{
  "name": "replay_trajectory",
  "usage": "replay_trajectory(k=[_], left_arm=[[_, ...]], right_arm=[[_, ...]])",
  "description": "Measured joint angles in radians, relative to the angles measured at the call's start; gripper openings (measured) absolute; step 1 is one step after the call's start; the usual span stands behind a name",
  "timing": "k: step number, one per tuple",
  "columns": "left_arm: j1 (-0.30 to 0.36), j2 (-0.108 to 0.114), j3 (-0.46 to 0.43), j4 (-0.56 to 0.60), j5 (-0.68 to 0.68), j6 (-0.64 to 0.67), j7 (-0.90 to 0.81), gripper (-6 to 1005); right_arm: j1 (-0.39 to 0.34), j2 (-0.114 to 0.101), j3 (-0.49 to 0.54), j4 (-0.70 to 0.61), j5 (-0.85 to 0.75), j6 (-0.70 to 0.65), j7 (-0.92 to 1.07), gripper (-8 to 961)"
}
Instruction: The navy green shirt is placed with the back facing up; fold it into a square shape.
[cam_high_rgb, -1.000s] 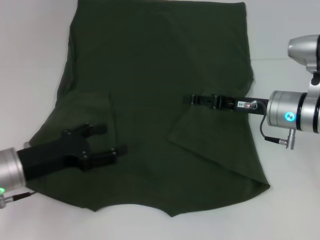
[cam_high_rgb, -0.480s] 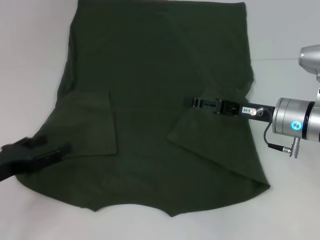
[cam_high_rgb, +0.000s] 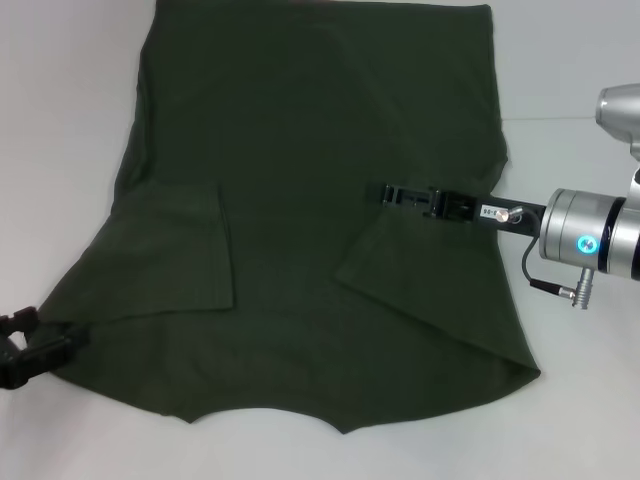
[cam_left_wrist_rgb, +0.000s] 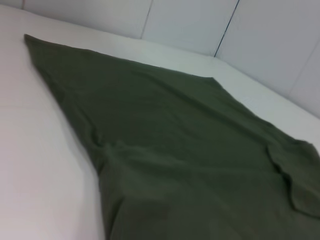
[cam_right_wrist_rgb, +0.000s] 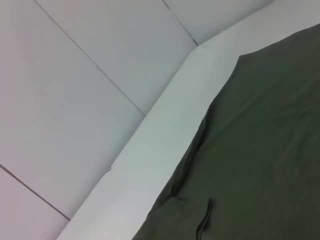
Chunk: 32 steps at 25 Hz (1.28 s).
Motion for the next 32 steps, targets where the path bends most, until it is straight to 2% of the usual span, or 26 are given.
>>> replay_trajectory(k=[7, 14, 32], left_arm=[[0.012, -0.005, 0.001, -0.002, 0.011, -0.048, 0.124, 916], [0.000, -0.004, 0.021, -0.034, 0.032, -0.168, 0.122, 916], [-0.015, -0.004, 0.050, -0.062, 0.046, -0.231, 0.094, 916]], right_arm=[[0.003, 0.000, 0.000, 0.000, 0.000, 0.007, -0.001, 919], [0.003, -0.002, 0.001, -0.001, 0.009, 0.014, -0.001, 918], [0.003, -0.002, 0.001, -0.001, 0.011, 0.016, 0.000, 918]])
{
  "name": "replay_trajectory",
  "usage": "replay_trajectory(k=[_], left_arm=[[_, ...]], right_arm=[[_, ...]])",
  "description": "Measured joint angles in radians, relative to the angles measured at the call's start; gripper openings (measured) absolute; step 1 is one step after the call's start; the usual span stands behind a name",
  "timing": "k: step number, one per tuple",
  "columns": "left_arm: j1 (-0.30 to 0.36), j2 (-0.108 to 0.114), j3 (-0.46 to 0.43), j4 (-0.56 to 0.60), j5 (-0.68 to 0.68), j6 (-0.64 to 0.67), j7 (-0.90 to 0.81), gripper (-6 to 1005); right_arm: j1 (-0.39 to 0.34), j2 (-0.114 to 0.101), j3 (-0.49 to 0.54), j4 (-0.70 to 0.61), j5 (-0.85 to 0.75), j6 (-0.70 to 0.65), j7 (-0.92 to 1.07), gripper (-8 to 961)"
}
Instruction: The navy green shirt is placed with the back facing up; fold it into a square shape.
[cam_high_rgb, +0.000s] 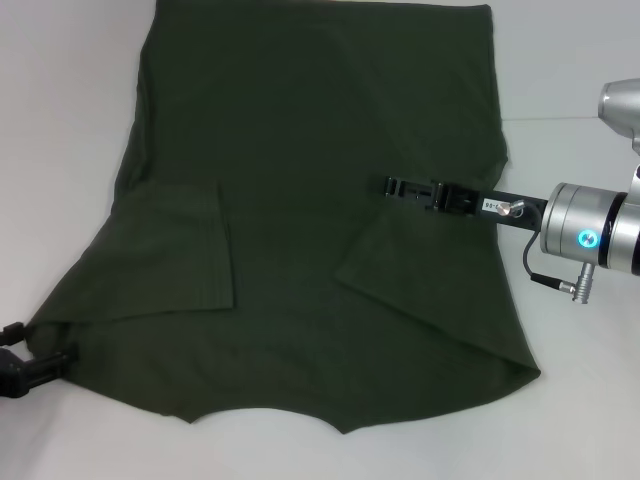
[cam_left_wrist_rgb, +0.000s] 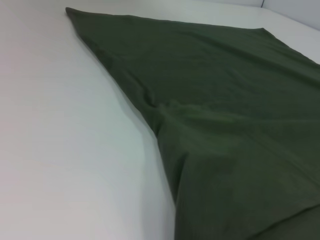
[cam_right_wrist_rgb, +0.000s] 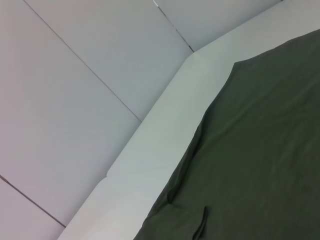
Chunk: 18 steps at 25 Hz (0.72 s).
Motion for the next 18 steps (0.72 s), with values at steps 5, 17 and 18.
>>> replay_trajectory(k=[5, 17, 18], left_arm=[[-0.003, 0.000, 0.037, -0.004, 0.000, -0.010, 0.000, 916], [-0.012, 0.000, 0.061, -0.007, 0.000, 0.004, -0.002, 916], [-0.012, 0.000, 0.065, -0.007, 0.000, 0.004, -0.002, 916]], right_arm=[[0.000, 0.000, 0.000, 0.000, 0.000, 0.000, 0.000, 917], [-0.003, 0.000, 0.001, 0.000, 0.001, 0.001, 0.000, 917], [-0.003, 0.000, 0.002, 0.000, 0.001, 0.001, 0.000, 916]])
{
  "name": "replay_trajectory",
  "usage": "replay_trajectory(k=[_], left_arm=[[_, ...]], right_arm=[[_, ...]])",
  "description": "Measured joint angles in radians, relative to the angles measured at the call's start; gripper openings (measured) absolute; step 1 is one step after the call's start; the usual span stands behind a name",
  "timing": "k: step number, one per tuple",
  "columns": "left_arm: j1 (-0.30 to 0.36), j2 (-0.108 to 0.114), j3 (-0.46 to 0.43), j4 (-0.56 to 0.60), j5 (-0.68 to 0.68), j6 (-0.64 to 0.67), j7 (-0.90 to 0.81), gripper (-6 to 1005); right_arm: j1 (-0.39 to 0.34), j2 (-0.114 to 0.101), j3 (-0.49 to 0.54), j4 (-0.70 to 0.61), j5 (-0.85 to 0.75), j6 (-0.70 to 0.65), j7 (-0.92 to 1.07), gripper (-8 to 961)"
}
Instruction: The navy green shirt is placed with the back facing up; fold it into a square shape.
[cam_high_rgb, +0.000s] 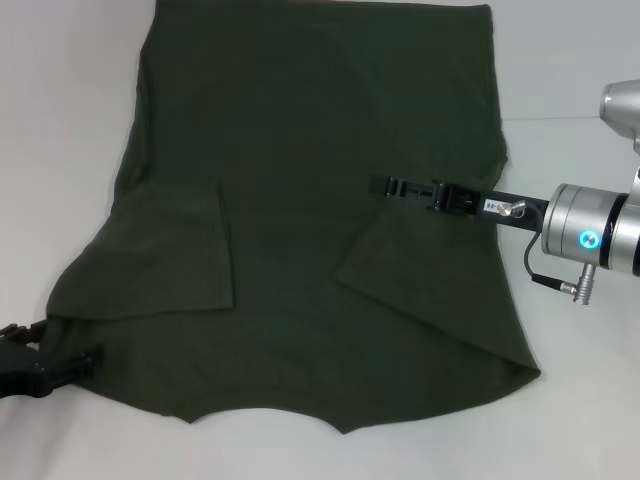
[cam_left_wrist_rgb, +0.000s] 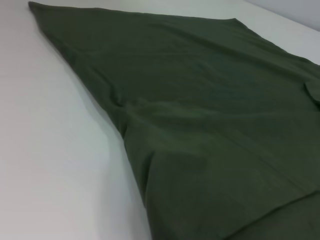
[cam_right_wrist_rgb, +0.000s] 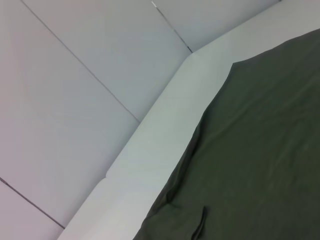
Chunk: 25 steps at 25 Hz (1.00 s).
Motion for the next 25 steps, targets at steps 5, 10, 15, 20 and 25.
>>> replay_trajectory(k=[5, 10, 15, 20, 25], left_arm=[[0.000, 0.000, 0.000, 0.003, 0.000, 0.000, -0.011, 917], [0.001, 0.000, 0.000, 0.005, 0.000, 0.000, -0.014, 911], [-0.001, 0.001, 0.005, 0.027, 0.027, 0.002, -0.046, 859], [-0.001, 0.001, 0.010, 0.044, 0.041, 0.012, -0.064, 714], [-0.002, 0.000, 0.012, 0.055, 0.042, 0.014, -0.073, 456]], right_arm=[[0.000, 0.000, 0.001, 0.000, 0.002, 0.000, 0.000, 915], [-0.002, 0.000, 0.001, 0.000, 0.011, 0.001, 0.000, 915], [-0.003, 0.000, 0.001, 0.000, 0.012, 0.001, 0.000, 914], [-0.003, 0.000, 0.001, 0.000, 0.011, 0.001, 0.000, 914], [-0.003, 0.000, 0.001, 0.000, 0.011, 0.001, 0.000, 914]])
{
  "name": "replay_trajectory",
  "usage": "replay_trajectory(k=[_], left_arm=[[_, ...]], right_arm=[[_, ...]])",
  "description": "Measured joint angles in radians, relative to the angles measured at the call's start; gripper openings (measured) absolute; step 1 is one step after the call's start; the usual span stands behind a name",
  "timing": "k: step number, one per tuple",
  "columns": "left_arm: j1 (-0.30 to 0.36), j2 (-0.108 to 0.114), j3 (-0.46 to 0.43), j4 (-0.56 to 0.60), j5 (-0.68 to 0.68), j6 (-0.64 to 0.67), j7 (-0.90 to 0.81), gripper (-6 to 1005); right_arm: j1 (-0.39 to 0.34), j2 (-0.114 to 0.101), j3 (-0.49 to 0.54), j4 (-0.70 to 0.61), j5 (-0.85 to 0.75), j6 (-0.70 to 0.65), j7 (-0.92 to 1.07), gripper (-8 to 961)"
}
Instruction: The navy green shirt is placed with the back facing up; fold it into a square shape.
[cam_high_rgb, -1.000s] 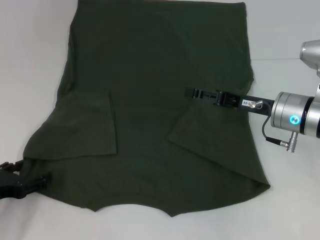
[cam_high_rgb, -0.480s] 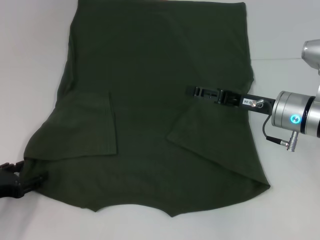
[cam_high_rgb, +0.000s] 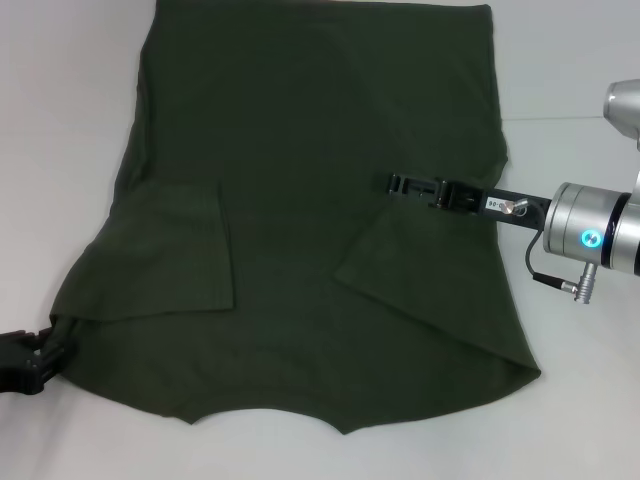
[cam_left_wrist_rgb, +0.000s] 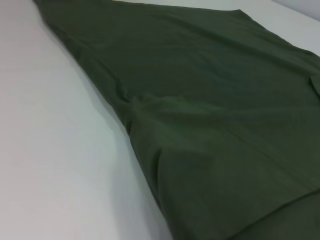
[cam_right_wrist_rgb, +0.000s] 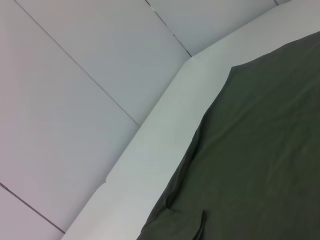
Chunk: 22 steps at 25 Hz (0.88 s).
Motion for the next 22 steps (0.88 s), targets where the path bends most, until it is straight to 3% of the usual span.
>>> replay_trajectory(k=[5, 13, 15, 18, 22], left_arm=[[-0.004, 0.001, 0.001, 0.002, 0.001, 0.008, -0.006, 255], [-0.008, 0.004, -0.002, 0.026, -0.004, 0.074, -0.044, 63], [-0.009, 0.004, -0.004, 0.034, -0.006, 0.096, -0.068, 57], [-0.012, 0.006, -0.006, 0.041, -0.008, 0.114, -0.098, 49], [-0.016, 0.006, -0.004, 0.039, -0.012, 0.131, -0.117, 48]], right_arm=[[-0.003, 0.000, 0.000, 0.000, 0.000, 0.000, 0.000, 913], [-0.007, -0.003, -0.004, -0.004, -0.001, -0.011, 0.000, 913], [-0.013, -0.006, -0.007, -0.011, -0.004, -0.025, 0.000, 913], [-0.025, -0.020, -0.010, -0.020, -0.018, -0.064, 0.006, 913], [-0.046, -0.067, -0.013, -0.026, -0.090, -0.152, 0.089, 912]])
